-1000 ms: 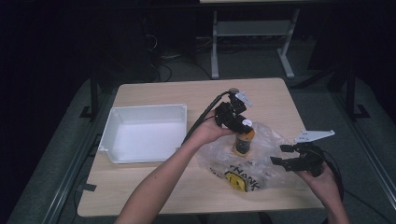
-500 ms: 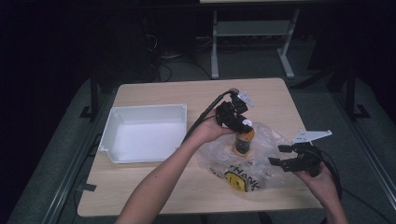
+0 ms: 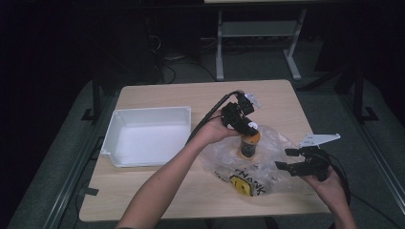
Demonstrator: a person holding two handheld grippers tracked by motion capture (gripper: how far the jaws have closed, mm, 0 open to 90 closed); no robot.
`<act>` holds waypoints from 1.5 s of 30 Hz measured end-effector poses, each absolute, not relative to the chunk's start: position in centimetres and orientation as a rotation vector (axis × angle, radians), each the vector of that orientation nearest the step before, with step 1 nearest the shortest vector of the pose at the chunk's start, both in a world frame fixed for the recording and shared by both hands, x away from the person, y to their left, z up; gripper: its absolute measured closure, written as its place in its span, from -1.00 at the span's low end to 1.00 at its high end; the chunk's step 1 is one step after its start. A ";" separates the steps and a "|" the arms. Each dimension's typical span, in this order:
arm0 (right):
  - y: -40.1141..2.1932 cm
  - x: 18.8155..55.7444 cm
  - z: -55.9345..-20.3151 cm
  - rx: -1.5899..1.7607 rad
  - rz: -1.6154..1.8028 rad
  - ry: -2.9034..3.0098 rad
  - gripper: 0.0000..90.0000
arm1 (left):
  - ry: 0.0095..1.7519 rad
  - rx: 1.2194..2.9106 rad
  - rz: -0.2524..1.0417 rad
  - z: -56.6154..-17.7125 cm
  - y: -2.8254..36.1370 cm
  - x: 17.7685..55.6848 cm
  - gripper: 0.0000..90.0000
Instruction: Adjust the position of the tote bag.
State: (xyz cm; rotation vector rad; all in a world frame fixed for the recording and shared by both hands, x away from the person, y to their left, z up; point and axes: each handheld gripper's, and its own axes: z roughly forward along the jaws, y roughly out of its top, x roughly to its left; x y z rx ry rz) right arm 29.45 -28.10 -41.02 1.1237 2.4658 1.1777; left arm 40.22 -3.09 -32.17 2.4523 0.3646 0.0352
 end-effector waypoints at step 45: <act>-28.5 29.4 -40.8 1.114 1.216 2.425 -0.40 | 0.376 2.492 0.024 -28.5 -4.0 39.9 0.30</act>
